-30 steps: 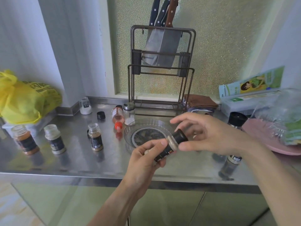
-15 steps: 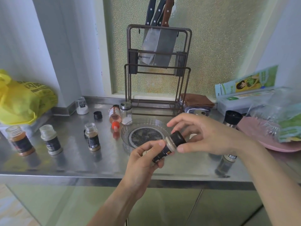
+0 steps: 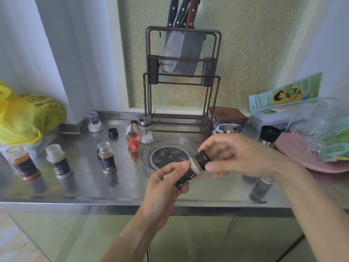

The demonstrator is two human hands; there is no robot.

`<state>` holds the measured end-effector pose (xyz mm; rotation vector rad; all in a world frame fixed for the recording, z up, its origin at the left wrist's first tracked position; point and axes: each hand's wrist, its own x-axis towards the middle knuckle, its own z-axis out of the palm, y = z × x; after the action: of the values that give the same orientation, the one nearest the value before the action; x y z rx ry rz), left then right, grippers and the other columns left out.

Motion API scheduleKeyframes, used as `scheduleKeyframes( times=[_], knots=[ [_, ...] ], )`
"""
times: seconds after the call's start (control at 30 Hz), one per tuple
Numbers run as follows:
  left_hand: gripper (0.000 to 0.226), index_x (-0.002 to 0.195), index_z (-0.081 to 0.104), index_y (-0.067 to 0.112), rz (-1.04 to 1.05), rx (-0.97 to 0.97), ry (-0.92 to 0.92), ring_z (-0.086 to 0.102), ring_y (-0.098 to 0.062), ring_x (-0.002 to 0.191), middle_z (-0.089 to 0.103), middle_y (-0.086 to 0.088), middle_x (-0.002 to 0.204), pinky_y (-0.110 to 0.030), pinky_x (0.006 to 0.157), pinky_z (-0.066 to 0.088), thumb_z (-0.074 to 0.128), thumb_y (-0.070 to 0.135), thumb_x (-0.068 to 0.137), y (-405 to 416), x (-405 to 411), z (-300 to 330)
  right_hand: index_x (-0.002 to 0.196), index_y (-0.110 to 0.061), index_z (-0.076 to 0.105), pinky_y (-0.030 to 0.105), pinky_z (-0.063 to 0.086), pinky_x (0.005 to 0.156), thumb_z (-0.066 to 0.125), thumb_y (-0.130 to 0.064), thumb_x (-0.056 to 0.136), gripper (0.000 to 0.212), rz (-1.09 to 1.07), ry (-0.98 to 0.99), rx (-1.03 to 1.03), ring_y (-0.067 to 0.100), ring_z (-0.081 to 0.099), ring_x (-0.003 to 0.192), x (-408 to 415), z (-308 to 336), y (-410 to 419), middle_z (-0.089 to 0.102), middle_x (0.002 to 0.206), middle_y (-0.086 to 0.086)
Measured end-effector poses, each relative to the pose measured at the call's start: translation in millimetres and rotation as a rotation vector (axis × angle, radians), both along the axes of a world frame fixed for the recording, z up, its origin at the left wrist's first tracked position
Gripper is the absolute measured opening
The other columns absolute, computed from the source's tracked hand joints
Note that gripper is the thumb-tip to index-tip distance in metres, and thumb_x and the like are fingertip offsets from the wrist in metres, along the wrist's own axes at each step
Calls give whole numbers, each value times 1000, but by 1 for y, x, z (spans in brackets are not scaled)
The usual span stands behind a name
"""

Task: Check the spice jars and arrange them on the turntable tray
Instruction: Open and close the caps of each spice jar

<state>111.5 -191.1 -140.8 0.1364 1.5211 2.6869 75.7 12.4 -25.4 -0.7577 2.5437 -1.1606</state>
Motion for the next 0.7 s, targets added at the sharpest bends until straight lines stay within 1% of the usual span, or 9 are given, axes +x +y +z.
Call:
scheduleKeyframes(
  times=[0.07,0.1,0.17,0.23,0.33,0.43,0.57,0.63,0.7],
  knots=[
    [31,104,76,2,6,2,-4,44,-31,94,71,-21,97,-25,68,44,73,28,87,0,-1,-2,110,-24,73,31,61,78,77,-48,82,37,-39,-11,3,17,79,81,0,1,0,81,92,0],
    [32,105,76,0,4,7,-3,43,-30,93,72,-20,96,-24,68,44,73,27,88,1,-1,-3,115,-28,71,29,60,80,79,-49,79,43,-45,-5,11,13,78,85,0,0,0,80,97,-5],
    [32,108,74,-4,4,22,-5,45,-31,93,74,-21,95,-24,68,44,73,24,91,2,-1,-2,122,-32,66,24,59,82,88,-28,79,48,-11,27,-17,9,76,93,0,-1,-1,77,106,-8],
    [38,110,71,-9,17,36,-23,57,-31,92,74,-28,102,-24,66,44,71,23,90,3,0,-1,114,-23,72,16,55,72,86,-14,82,36,-22,39,-71,10,75,85,-2,-6,-2,79,99,-3],
    [40,111,71,-9,2,58,-17,65,-25,90,75,-25,104,-24,66,46,73,23,87,4,0,-5,106,-17,78,10,50,59,86,-18,82,25,-70,75,-124,7,74,72,-7,-14,-6,80,88,-1],
    [28,105,74,2,-16,12,41,65,-27,86,77,-23,106,-27,71,54,79,21,84,7,-1,-13,108,-21,80,14,55,69,87,-22,81,28,-82,130,-114,8,77,82,-6,-20,-5,82,92,-3],
    [23,106,75,7,98,-311,74,76,-17,92,82,-9,103,-23,79,58,82,13,85,23,-17,-11,111,-26,76,17,55,75,87,-24,81,32,-193,251,26,3,74,88,-14,-27,2,80,100,-7],
    [28,112,76,17,170,-562,117,75,-5,100,81,4,106,-27,94,59,82,19,85,34,-29,-12,113,-24,73,17,55,80,86,-26,81,35,-304,370,200,3,72,90,-22,-31,3,78,106,-8],
    [37,121,72,22,230,-753,142,71,2,102,77,12,113,-25,98,57,81,26,85,42,-35,-11,118,-21,72,26,57,87,84,-28,82,39,-405,444,335,11,72,96,-29,-36,5,77,111,-5]
  ],
)
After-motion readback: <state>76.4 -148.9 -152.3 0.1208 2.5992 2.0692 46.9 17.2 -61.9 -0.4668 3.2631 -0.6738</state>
